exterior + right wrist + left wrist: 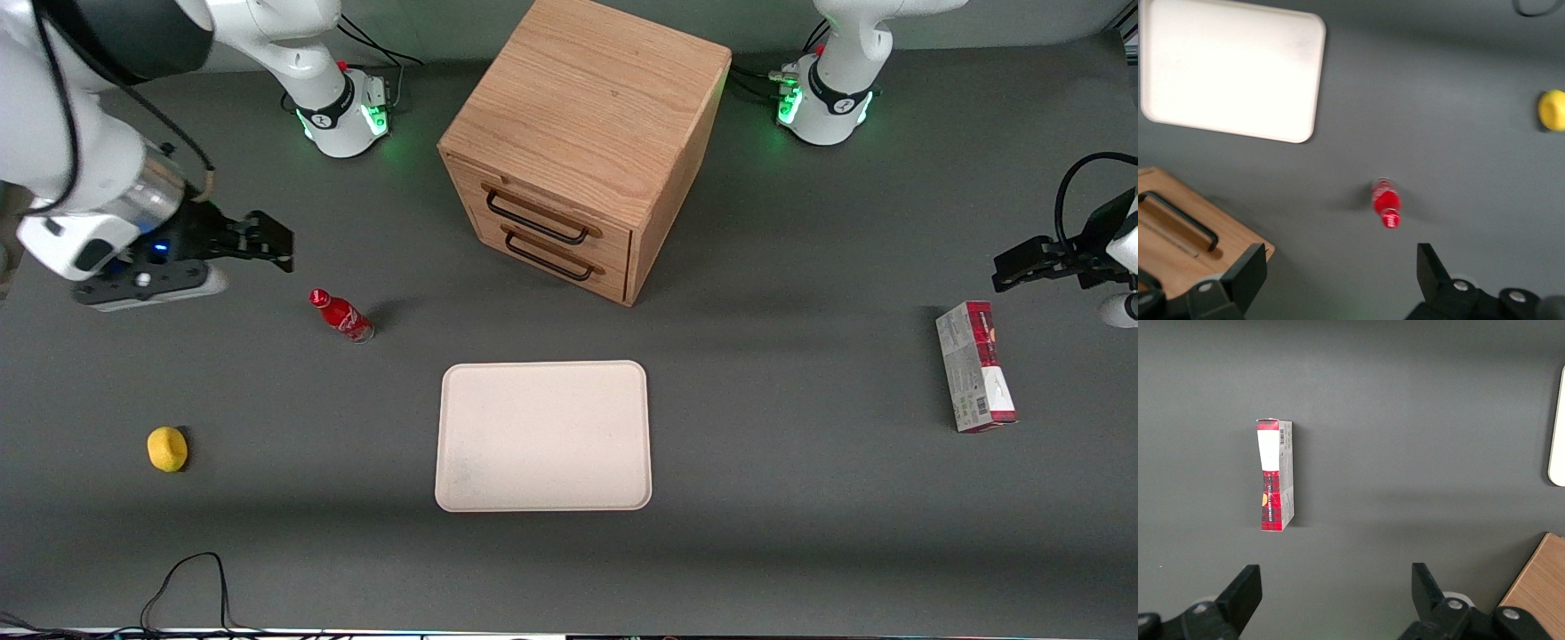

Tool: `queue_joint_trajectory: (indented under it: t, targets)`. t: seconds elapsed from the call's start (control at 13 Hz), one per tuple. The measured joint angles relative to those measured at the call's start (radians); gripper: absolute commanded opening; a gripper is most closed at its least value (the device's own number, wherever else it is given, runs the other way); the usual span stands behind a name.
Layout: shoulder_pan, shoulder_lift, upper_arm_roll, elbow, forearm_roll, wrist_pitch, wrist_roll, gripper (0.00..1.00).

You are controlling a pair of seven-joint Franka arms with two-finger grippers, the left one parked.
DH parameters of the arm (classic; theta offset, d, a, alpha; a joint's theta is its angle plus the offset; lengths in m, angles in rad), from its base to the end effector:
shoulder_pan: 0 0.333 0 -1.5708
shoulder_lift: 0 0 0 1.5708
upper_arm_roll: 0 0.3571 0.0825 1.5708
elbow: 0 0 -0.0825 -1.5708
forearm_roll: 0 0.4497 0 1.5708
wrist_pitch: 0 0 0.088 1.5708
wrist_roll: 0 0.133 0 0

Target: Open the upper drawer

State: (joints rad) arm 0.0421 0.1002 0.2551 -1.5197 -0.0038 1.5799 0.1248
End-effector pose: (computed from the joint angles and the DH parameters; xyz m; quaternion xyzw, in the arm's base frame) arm 0.6265 0.1833 0.6060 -0.9961 -0.0857 0.0202 0.0066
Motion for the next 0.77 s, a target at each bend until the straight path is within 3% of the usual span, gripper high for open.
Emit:
queue_joint_trajectory:
  t: [0.54, 0.77]
  targets:
    - [0.006, 0.115, 0.361, 0.044, 0.001, 0.009, -0.064, 1.00]
    - [0.006, 0.165, 0.442, 0.046, 0.002, 0.009, -0.175, 1.00]
